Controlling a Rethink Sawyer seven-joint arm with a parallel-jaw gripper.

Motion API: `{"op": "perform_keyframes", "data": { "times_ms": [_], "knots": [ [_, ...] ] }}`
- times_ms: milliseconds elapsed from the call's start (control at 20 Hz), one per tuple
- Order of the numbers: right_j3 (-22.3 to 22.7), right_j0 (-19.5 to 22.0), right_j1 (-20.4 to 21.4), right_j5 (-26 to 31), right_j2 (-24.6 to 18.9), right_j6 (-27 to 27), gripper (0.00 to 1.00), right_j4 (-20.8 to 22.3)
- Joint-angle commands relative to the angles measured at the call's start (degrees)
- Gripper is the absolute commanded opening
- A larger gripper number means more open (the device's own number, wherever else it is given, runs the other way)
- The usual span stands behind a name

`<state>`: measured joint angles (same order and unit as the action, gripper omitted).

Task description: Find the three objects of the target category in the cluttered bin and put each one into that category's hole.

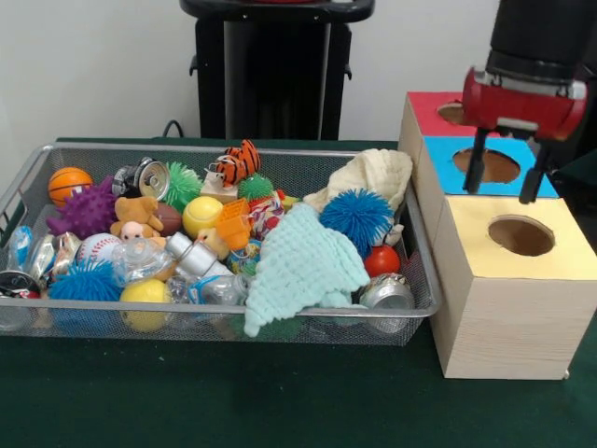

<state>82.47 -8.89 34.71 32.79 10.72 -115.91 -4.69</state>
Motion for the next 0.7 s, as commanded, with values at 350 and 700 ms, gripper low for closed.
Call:
{"op": "perform_keyframes", "data": {
  "times_ms": [350, 700],
  "knots": [
    [4.3, 4.1, 6.7, 11.0, -5.2, 1.8, 1.0, 2.3],
    [4.7, 6.9, 5.4, 7.5, -6.4, 4.9, 1.0, 4.7]
  ]
}}
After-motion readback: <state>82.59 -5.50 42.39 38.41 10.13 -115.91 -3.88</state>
